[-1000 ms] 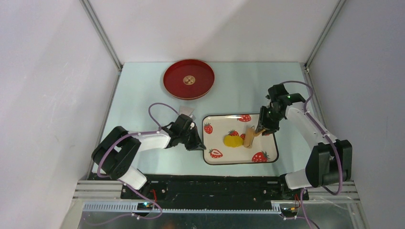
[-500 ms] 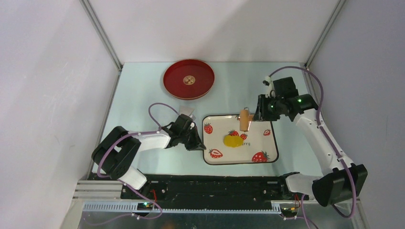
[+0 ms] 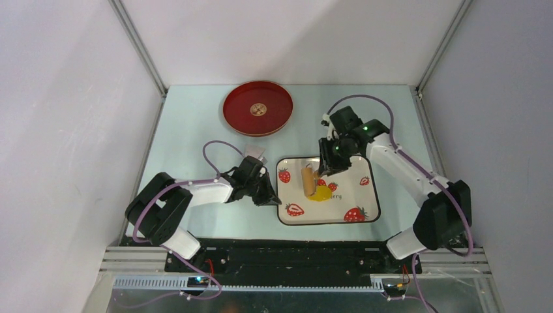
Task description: Roll out the dumpling wrappers from the dough
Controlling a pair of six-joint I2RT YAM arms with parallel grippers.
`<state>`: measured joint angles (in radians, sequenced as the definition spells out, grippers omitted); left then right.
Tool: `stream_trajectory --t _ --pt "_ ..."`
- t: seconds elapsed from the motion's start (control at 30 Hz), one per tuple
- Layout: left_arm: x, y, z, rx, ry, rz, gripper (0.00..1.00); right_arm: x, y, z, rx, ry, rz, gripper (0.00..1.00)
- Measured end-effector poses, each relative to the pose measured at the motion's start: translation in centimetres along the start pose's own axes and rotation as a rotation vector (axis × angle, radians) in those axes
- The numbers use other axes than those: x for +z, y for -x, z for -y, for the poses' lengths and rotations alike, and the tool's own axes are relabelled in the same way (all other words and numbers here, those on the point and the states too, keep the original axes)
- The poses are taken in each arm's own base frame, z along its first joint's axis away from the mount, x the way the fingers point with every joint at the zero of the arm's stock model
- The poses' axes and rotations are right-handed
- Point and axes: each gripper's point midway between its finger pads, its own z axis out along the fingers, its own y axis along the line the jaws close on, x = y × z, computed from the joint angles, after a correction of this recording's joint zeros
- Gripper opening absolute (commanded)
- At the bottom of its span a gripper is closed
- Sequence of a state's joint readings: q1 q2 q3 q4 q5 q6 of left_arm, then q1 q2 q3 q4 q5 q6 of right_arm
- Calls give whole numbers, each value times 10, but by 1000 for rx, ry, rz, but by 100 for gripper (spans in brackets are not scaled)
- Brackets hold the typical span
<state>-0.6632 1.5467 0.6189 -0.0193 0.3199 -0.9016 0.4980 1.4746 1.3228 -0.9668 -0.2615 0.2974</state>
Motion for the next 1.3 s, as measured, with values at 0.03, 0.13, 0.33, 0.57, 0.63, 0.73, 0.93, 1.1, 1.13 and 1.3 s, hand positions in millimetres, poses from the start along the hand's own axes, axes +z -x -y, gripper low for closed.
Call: stream_trajectory --t 0.03,0.13,0.33,0.57,0.63,0.73,0.93,1.1,1.13,1.3 --pt "0 0 0 0 0 0 0 4 -2 -1 4 -2 -16 0" --pt "0 0 0 0 0 0 0 17 -7 -1 23 -12 -58 0" --pt "0 0 0 0 0 0 0 23 -8 0 44 -19 -79 0" --pt "0 0 0 0 0 0 0 36 -12 5 52 -42 -109 0" --pt "0 0 0 0 0 0 0 37 -12 5 51 -41 -108 0" --pt "0 0 0 0 0 0 0 41 -14 2 43 -35 -107 0" --pt "0 0 0 0 0 0 0 55 -22 -6 51 8 -128 0" --pt "0 0 0 0 0 0 0 57 -23 -11 60 40 -141 0" --pt "0 0 0 0 0 0 0 57 -23 -12 60 45 -142 0" --pt "0 0 0 0 0 0 0 54 -25 -18 53 80 -142 0"
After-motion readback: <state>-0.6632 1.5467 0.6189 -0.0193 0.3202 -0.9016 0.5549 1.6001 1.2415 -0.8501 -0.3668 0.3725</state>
